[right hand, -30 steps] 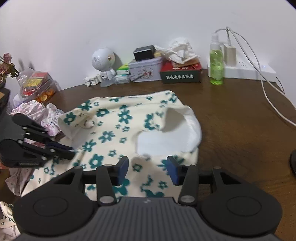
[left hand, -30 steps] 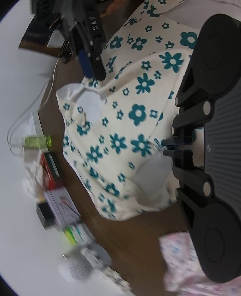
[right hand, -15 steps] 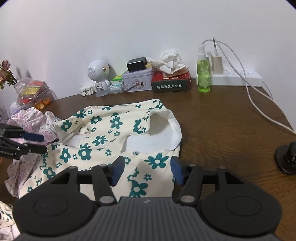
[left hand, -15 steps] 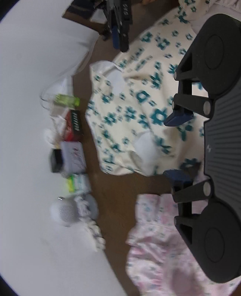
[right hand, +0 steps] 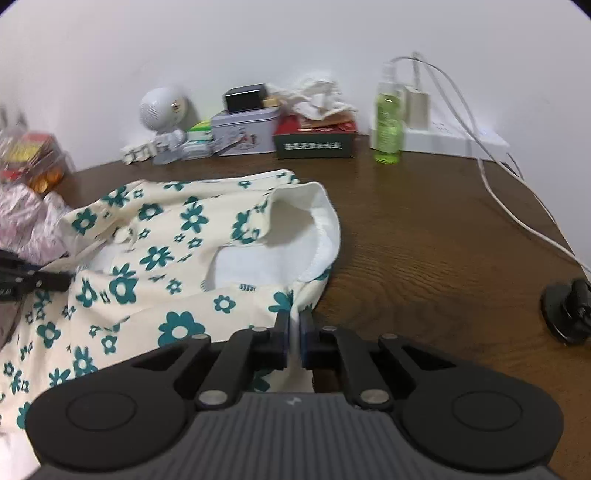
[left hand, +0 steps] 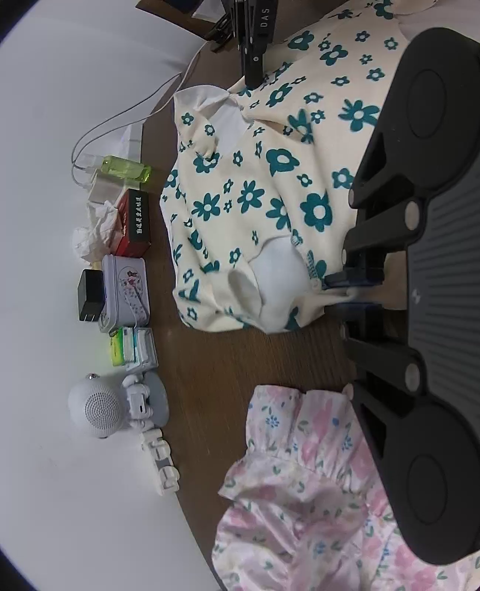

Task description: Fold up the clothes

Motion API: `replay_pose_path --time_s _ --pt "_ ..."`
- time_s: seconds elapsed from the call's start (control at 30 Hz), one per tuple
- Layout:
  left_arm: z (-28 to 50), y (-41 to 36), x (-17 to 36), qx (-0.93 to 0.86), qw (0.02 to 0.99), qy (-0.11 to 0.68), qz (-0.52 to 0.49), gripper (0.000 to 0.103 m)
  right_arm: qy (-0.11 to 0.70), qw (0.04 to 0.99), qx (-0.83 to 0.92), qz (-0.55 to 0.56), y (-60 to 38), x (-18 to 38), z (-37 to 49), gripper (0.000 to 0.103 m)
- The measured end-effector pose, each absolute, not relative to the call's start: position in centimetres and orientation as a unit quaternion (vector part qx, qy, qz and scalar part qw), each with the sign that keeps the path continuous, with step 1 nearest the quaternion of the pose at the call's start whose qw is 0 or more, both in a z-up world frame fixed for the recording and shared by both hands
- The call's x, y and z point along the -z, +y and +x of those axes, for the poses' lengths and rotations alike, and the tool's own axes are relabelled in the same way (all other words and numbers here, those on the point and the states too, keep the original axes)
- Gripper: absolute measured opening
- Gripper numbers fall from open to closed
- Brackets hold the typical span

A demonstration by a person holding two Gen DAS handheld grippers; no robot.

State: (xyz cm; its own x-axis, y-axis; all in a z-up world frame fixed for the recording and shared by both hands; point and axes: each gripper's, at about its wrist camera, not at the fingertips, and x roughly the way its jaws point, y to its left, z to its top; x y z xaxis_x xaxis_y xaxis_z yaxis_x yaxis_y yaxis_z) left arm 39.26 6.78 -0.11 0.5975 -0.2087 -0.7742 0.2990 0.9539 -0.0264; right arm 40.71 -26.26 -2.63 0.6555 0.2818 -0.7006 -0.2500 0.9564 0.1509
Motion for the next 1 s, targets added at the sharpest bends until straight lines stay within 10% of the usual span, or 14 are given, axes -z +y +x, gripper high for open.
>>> replay_pose_path --time_s 0.13,0.2,0.43,0.5,0.57,0.77,1.0 --pt "39.5 8.3 -0.6 0.148 0.899 0.412 -0.005 0.033 0.389 0.907 -0.154 0.047 -26.8 2.4 40.8 0.007" --pt "40.1 9.0 -1.1 0.149 0.902 0.402 -0.041 0.046 0.382 0.908 -0.155 0.07 -27.4 2.0 40.8 0.028" --pt "43.2 7.7 0.0 0.125 0.898 0.42 -0.028 0.038 0.387 0.91 -0.136 0.069 -26.8 2.1 42.7 0.042" --pt "43.7 7.0 0.7 0.116 0.899 0.423 -0.009 0.003 0.389 0.91 -0.131 0.06 -26.4 2.5 43.3 0.02" --pt "43.6 6.6 1.2 0.1 0.904 0.415 0.013 0.002 0.39 0.908 -0.138 0.067 -26.4 2.5 43.2 0.004" --pt "44.1 8.7 1.9 0.068 0.91 0.408 -0.029 0.003 0.386 0.912 -0.124 0.068 -27.7 2.8 42.9 0.004" --pt "41.9 8.1 -0.9 0.129 0.918 0.368 -0.067 0.028 0.358 0.918 -0.149 0.085 -28.3 -0.3 40.9 0.035"
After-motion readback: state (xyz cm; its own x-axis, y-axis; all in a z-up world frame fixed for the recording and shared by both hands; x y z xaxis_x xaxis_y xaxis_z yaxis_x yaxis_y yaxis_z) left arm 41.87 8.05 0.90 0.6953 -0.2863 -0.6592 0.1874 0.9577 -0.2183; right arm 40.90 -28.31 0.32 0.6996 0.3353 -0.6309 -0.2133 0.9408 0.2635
